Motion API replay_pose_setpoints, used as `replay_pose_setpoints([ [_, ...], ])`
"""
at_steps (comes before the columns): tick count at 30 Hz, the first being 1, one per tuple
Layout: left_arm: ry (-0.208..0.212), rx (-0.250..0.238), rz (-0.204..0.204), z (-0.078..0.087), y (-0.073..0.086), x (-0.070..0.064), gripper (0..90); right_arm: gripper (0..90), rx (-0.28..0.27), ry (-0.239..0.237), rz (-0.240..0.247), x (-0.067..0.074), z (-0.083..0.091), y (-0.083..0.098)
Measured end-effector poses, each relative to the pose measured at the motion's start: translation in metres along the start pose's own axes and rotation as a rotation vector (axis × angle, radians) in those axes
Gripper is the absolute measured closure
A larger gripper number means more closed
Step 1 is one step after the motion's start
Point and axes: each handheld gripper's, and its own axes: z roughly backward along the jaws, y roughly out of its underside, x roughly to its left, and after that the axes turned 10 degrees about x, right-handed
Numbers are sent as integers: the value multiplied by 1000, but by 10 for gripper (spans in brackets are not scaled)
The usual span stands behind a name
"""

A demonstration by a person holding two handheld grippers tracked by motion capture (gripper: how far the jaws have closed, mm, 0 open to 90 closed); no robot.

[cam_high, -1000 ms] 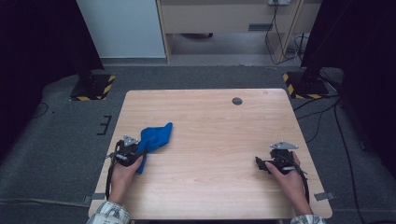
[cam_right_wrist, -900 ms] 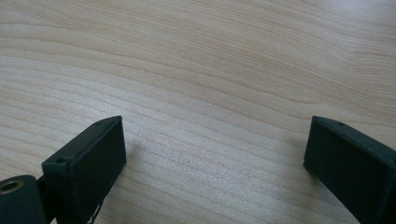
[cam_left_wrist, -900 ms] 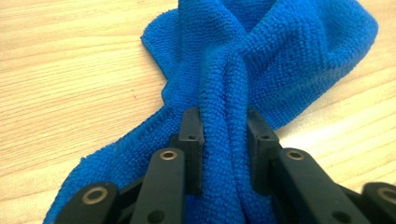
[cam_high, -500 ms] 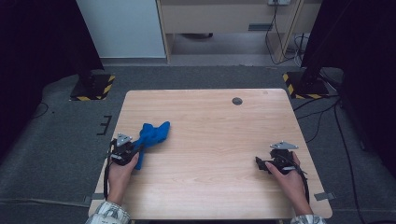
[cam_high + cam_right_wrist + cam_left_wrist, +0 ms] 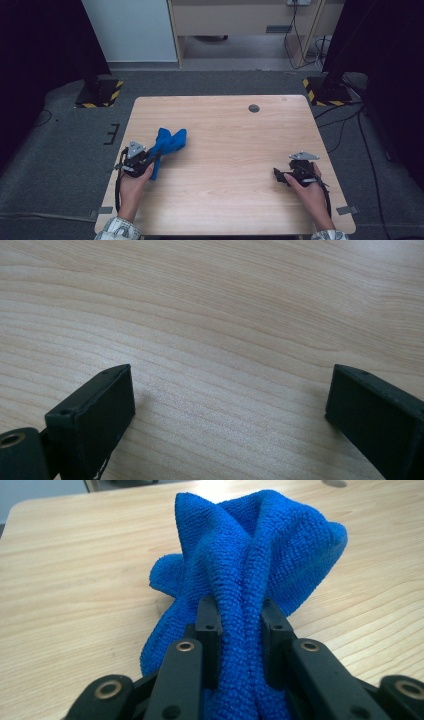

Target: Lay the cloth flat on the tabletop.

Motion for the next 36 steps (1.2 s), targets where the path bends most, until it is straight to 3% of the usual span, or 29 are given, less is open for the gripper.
replay_pose_setpoints([
  [9,33,-23,-43,4,-7,-20,746,56,1,0,-2,0,0,0],
  [15,72,-13,-97,-3,-12,-44,745,55,0,0,0,0,0,0],
  [19,84,-12,-122,-6,-16,-54,746,55,1,-1,-2,0,0,0],
  [24,113,29,-187,-30,-27,-71,745,56,0,0,0,0,0,0],
  [29,137,32,-224,-37,-37,-85,745,55,0,-1,0,0,0,0],
  [36,214,31,-223,-51,-55,-109,746,55,0,-1,0,0,0,0],
])
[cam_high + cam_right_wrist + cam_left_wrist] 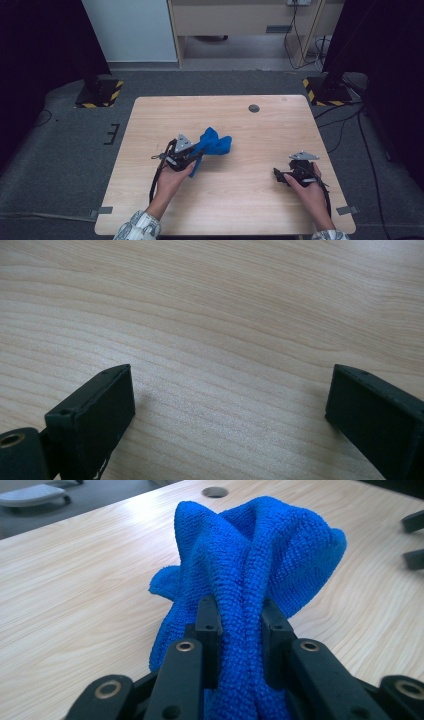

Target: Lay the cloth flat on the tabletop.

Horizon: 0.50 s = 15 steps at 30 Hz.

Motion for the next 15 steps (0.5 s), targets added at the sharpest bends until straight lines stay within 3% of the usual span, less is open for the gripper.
replay_pose_setpoints([
  [10,74,52,-74,-34,-10,-43,746,56,-1,-3,9,1,0,0],
  [15,85,75,-100,-43,-9,-52,745,56,-1,-5,11,1,0,0],
])
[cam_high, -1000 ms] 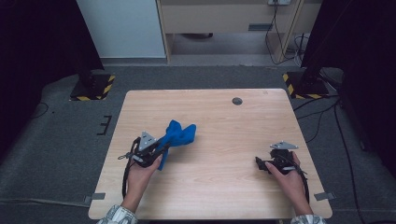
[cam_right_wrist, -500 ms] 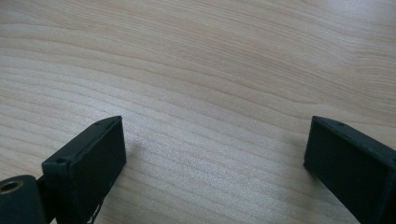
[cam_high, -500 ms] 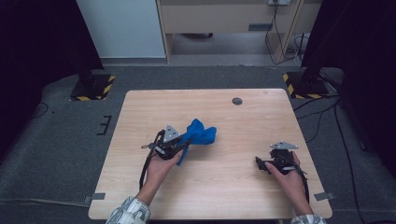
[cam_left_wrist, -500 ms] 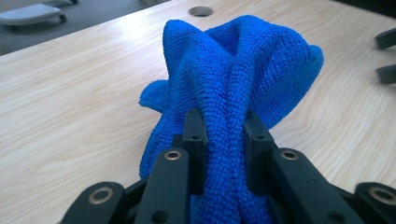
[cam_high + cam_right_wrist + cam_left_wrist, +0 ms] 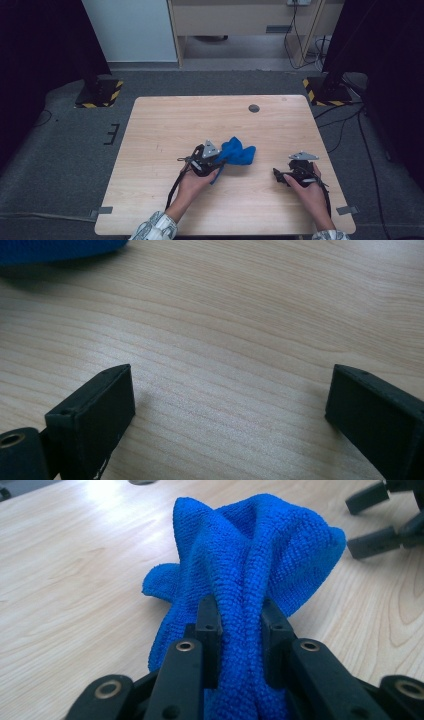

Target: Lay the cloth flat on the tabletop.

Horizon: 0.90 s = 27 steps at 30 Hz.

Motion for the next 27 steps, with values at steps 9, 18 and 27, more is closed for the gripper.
replay_pose_setpoints([
  [9,3,58,-10,-17,7,-5,742,55,1,-4,7,1,0,0],
  [18,-32,95,-17,-31,17,-9,502,60,6,-13,22,3,1,0],
  [27,13,-18,36,-6,13,-11,207,107,-16,-41,74,12,9,-4],
])
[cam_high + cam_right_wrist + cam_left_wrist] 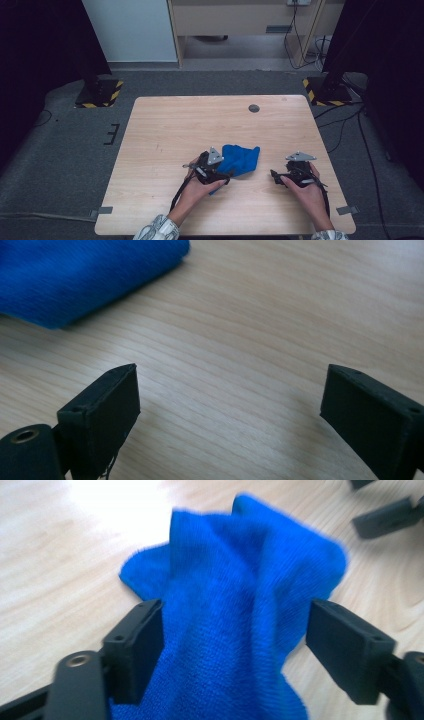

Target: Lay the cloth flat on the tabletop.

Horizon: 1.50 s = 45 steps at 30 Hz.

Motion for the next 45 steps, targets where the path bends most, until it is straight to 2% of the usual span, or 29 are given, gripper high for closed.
replay_pose_setpoints([
  [2,-1,-21,10,8,-1,2,196,150,-26,-12,21,4,4,-3],
  [3,-11,-35,22,17,-1,5,195,217,-47,-28,40,10,9,-6],
  [5,-15,-40,28,20,0,8,200,241,-61,-36,51,12,10,-8],
  [7,-27,-42,43,27,4,14,203,330,-79,-62,77,18,15,-11],
  [8,-37,-28,55,32,9,21,200,400,-89,-98,101,26,19,-15],
  [9,-37,-28,55,32,9,21,201,400,-89,-98,101,26,19,-15],
  [10,-43,-24,59,34,12,24,201,436,-90,-105,108,29,19,-16],
  [14,-75,-10,76,43,22,38,210,530,-103,-147,160,42,21,-22],
  [16,-87,-3,91,49,27,45,214,536,-116,-160,183,48,20,-26],
  [19,-111,8,93,53,33,53,231,543,-129,-185,206,58,20,-30],
  [20,-126,13,94,53,35,56,256,558,-143,-197,229,65,21,-33],
  [23,-135,33,113,51,42,65,289,582,-165,-212,237,70,25,-36],
  [25,-140,58,112,48,45,69,324,618,-179,-220,248,75,28,-39],
  [27,-144,84,107,44,46,71,356,655,-176,-229,266,80,29,-43],
  [33,-171,116,68,36,47,71,404,779,-183,-261,316,90,33,-50],
  [36,-179,131,57,34,48,70,420,771,-180,-269,324,93,32,-53],
  [38,-176,143,58,31,49,72,457,737,-176,-286,340,103,29,-62],
  [40,-158,149,71,29,51,73,470,726,-174,-288,346,107,27,-66],
  [41,-148,153,78,28,52,74,494,703,-166,-300,355,116,20,-74],
  [45,-124,166,85,25,55,76,535,644,-148,-293,359,124,10,-80],
])
